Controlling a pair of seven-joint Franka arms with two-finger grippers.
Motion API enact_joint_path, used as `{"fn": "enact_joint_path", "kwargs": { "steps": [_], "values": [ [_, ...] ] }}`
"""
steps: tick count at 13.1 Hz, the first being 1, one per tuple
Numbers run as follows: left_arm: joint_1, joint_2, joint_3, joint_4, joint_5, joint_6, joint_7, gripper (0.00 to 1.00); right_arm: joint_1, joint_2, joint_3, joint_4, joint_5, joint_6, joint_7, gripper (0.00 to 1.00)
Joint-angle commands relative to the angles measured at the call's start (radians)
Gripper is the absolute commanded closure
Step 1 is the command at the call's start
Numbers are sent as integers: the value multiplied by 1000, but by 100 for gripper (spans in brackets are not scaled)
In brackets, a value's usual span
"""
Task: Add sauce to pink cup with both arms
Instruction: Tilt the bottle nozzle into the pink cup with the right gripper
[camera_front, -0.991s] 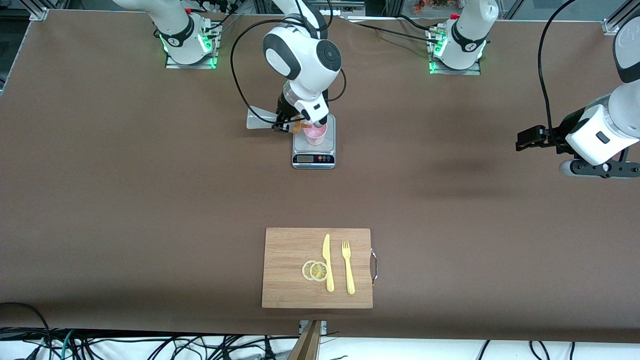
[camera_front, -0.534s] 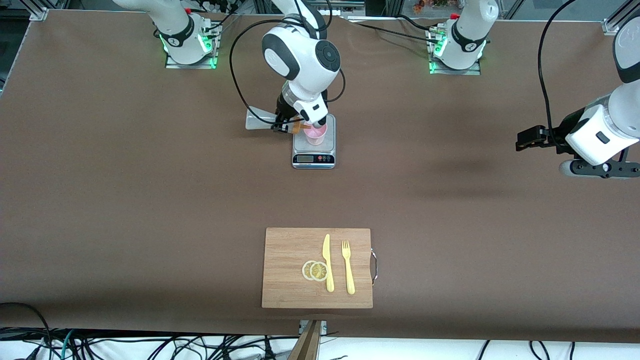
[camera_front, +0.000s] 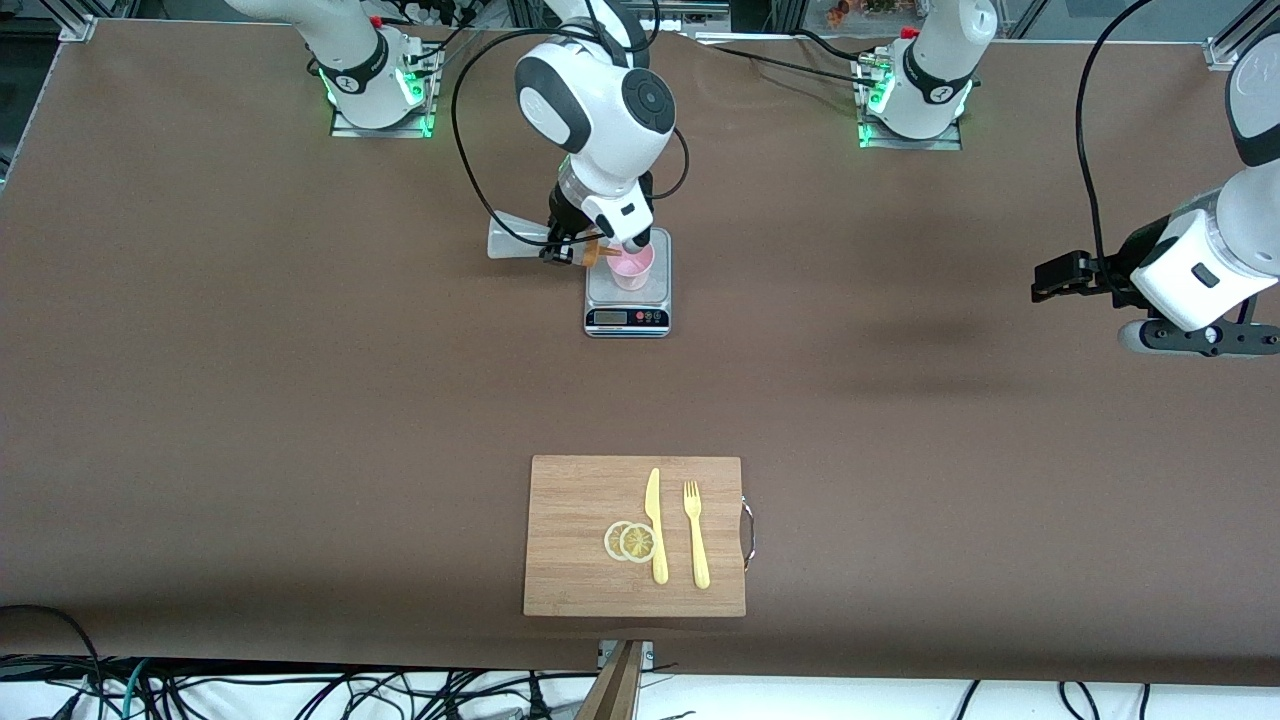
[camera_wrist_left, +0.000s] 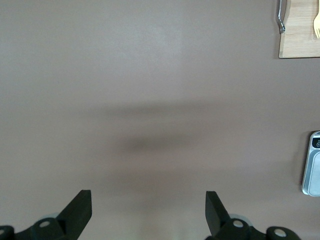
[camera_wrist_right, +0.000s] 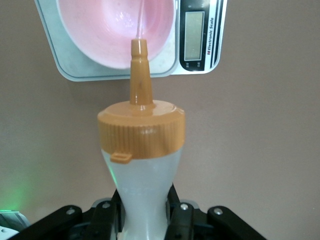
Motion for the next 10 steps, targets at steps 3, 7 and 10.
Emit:
{"fn": "enact_joint_path", "kwargs": {
  "steps": [3,7,10],
  "values": [
    [2,16,0,31,-2,-17,24,0,-1,-101,-5,-108,30,52,-21,76],
    [2,16,1,31,-2,-17,24,0,-3,-178,-38,-280,72,256,-21,76],
    [2,16,1,31,-18,-17,24,0,-3,-181,-47,-301,90,310,-28,75]
  ]
}}
